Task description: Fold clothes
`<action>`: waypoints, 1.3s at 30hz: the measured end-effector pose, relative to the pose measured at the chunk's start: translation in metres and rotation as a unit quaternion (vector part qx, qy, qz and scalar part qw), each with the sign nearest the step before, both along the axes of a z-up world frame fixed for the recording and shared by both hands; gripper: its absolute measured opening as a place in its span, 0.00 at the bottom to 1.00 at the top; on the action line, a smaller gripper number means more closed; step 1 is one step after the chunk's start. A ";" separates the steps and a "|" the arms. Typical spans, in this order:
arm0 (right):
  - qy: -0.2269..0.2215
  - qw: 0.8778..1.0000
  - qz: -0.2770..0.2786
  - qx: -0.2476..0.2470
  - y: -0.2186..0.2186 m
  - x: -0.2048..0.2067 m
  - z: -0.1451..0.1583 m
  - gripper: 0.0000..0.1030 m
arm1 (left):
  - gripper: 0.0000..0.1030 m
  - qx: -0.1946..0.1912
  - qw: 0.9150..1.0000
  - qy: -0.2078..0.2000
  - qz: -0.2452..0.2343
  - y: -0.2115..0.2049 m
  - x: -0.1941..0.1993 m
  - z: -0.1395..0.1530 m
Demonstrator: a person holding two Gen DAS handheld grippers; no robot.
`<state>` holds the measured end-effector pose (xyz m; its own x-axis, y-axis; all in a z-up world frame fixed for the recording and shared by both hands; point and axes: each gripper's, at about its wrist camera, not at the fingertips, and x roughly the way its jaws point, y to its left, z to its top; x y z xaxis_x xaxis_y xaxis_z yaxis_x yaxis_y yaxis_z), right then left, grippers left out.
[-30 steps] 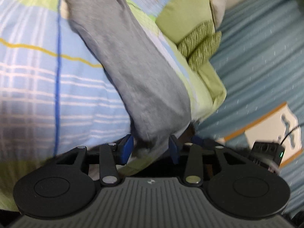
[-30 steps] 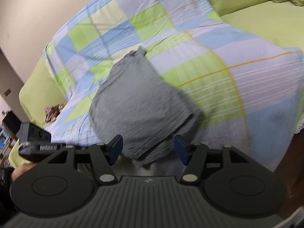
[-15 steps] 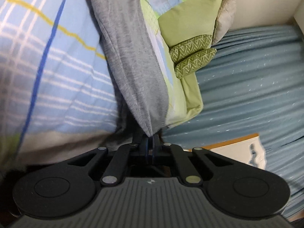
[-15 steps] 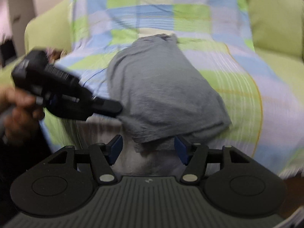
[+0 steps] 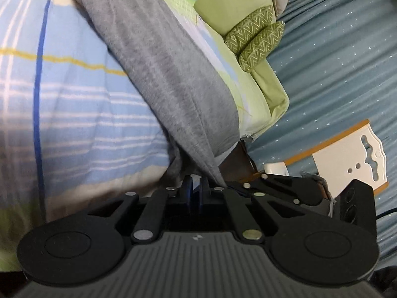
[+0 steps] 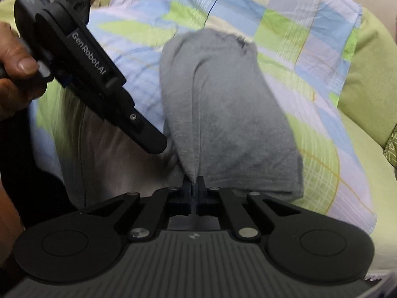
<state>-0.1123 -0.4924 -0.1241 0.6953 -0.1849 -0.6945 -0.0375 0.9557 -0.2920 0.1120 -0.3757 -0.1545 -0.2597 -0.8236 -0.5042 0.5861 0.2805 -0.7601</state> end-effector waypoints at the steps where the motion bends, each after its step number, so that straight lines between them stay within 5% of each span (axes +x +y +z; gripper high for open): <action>1: 0.008 1.000 0.005 -0.006 0.003 0.004 -0.003 0.01 | 0.26 0.002 1.000 -0.004 0.002 -0.002 -0.001 0.000; 4: 0.033 0.999 0.025 -0.023 0.012 0.014 -0.011 0.01 | 0.43 -0.008 1.000 0.002 0.003 0.002 -0.001 0.002; 7: 0.061 0.996 0.041 -0.046 0.017 0.023 -0.019 0.03 | 0.50 -0.009 1.000 0.001 0.006 0.010 0.000 0.002; 16: 0.050 0.998 0.013 -0.029 0.014 0.000 -0.007 0.25 | 0.50 -0.028 0.999 0.016 0.024 0.005 0.004 -0.015; 21: 0.029 0.999 -0.022 -0.011 0.005 -0.016 0.004 0.25 | 0.40 -0.041 0.997 0.040 0.041 -0.002 0.005 -0.023; 23: 0.006 0.999 -0.037 0.000 -0.001 -0.024 0.011 0.25 | 0.04 -0.044 0.998 0.039 0.039 -0.006 0.004 -0.025; 24: -0.006 0.999 -0.047 0.005 -0.004 -0.028 0.014 0.25 | 0.01 -0.046 0.997 0.039 0.039 -0.007 0.004 -0.025; 30: -0.053 0.996 -0.073 -0.017 -0.022 -0.042 0.030 0.35 | 0.00 -0.070 0.996 0.048 0.011 -0.002 0.005 0.003; 39: -0.057 0.993 0.001 -0.101 -0.027 -0.046 0.023 0.55 | 0.00 -0.091 0.992 0.088 0.002 0.083 0.053 0.062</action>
<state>-0.1585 -0.5199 -0.1014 0.7677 -0.3114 -0.5601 0.0051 0.8769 -0.4806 0.1650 -0.2924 -0.0925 -0.3271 -0.8983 -0.2933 0.4384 0.1307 -0.8892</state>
